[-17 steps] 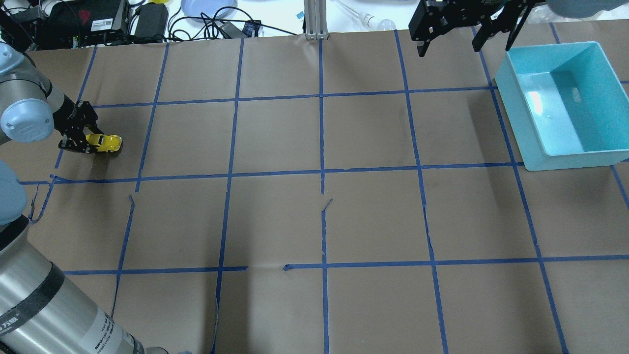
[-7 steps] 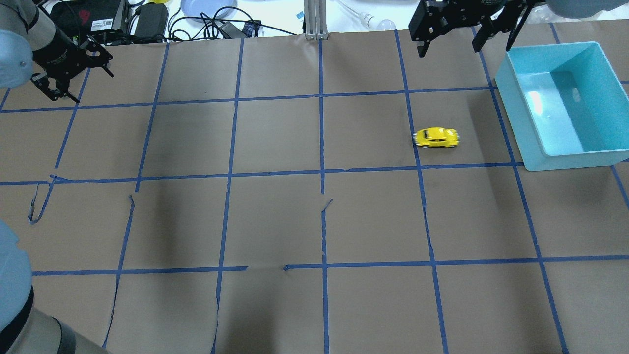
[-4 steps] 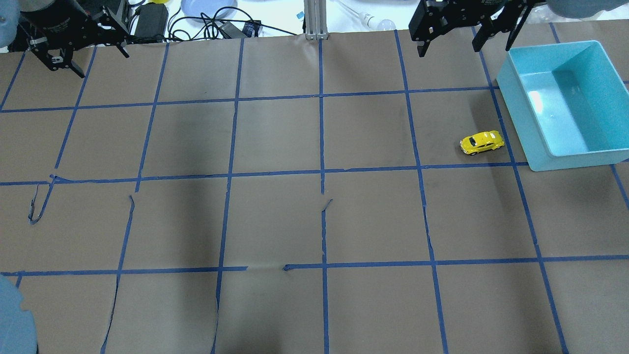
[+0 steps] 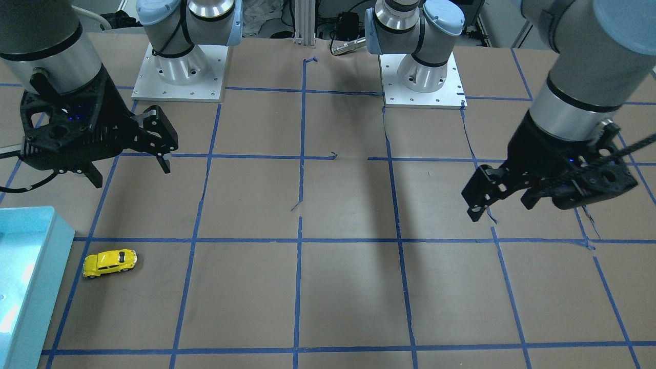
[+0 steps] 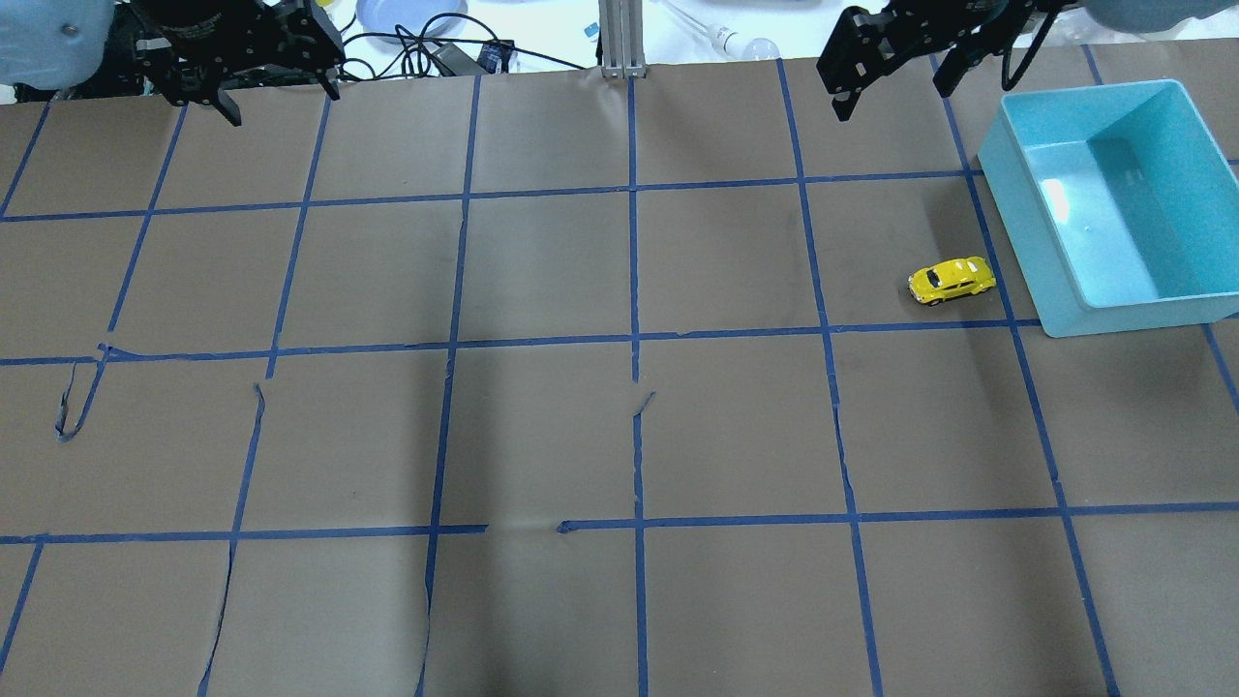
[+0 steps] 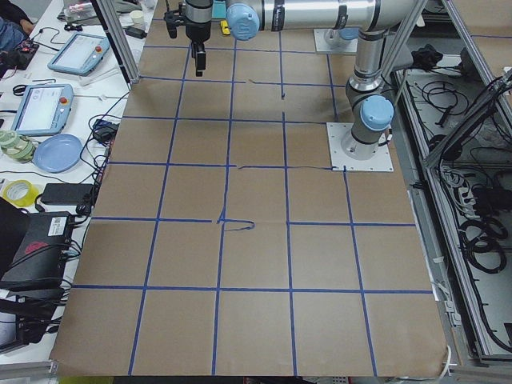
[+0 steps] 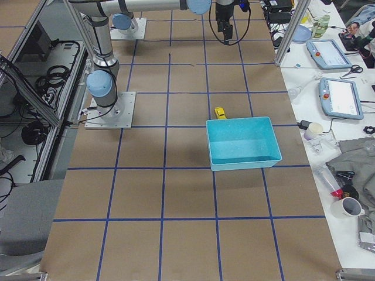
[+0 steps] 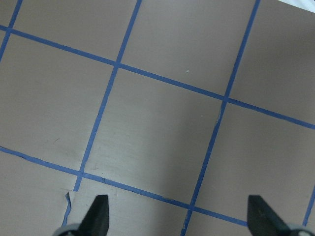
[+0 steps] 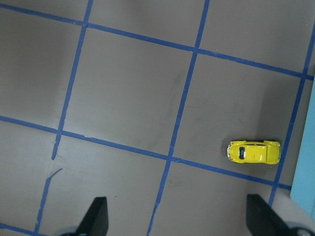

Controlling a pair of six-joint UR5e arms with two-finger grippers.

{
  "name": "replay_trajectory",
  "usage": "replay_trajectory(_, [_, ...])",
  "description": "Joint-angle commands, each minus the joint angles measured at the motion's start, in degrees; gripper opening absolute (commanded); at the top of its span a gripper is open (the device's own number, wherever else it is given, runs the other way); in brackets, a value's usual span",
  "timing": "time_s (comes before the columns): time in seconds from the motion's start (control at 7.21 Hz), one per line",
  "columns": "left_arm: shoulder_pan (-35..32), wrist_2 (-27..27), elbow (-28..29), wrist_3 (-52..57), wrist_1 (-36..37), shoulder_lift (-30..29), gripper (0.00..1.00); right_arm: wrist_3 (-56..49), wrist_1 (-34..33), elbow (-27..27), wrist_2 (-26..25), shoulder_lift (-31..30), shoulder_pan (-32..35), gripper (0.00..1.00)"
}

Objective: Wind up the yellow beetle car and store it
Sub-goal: 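Lower the right gripper onto the yellow car beside the bin while the left arm withdraws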

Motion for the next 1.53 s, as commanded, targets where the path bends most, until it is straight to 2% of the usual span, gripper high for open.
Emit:
replay_trajectory(0.0, [-4.4,0.1,-4.5,5.6,-0.1,2.9,1.00,-24.2,1.0,0.6,1.5,2.5,-5.6,1.00])
replay_trajectory(0.14, [-4.9,0.2,-6.8,5.9,0.0,3.9,1.00,-41.2,0.5,0.9,0.9,3.3,-8.1,1.00])
replay_trajectory(0.42, [-4.9,0.1,-9.4,6.0,-0.1,5.2,1.00,-62.7,-0.4,4.4,1.8,5.1,-15.5,1.00])
replay_trajectory(0.69, [-4.7,0.2,-10.0,6.2,-0.1,5.5,1.00,-81.9,-10.8,9.0,0.1,10.6,-17.2,1.00])
replay_trajectory(0.83, [-4.7,0.3,-10.0,9.2,-0.2,5.6,1.00,-83.3,-12.0,12.0,-1.2,11.0,-17.2,1.00])
replay_trajectory(0.97, [-4.0,0.4,-9.9,10.5,-0.1,5.9,1.00,-83.8,-17.3,17.2,-1.1,11.1,-17.1,1.00])
replay_trajectory(1.11, [-3.3,0.5,-9.9,10.8,-0.4,6.2,1.00,-91.8,-28.7,23.0,-1.3,11.3,-17.1,1.00])
replay_trajectory(1.25, [-2.9,0.5,-10.0,12.2,-0.5,6.3,1.00,-97.2,-33.6,24.8,-1.2,13.2,-17.1,1.00])
replay_trajectory(1.39, [-2.5,0.5,-10.1,12.6,-0.8,6.3,1.00,-97.6,-34.0,24.9,-1.0,13.8,-17.1,1.00])
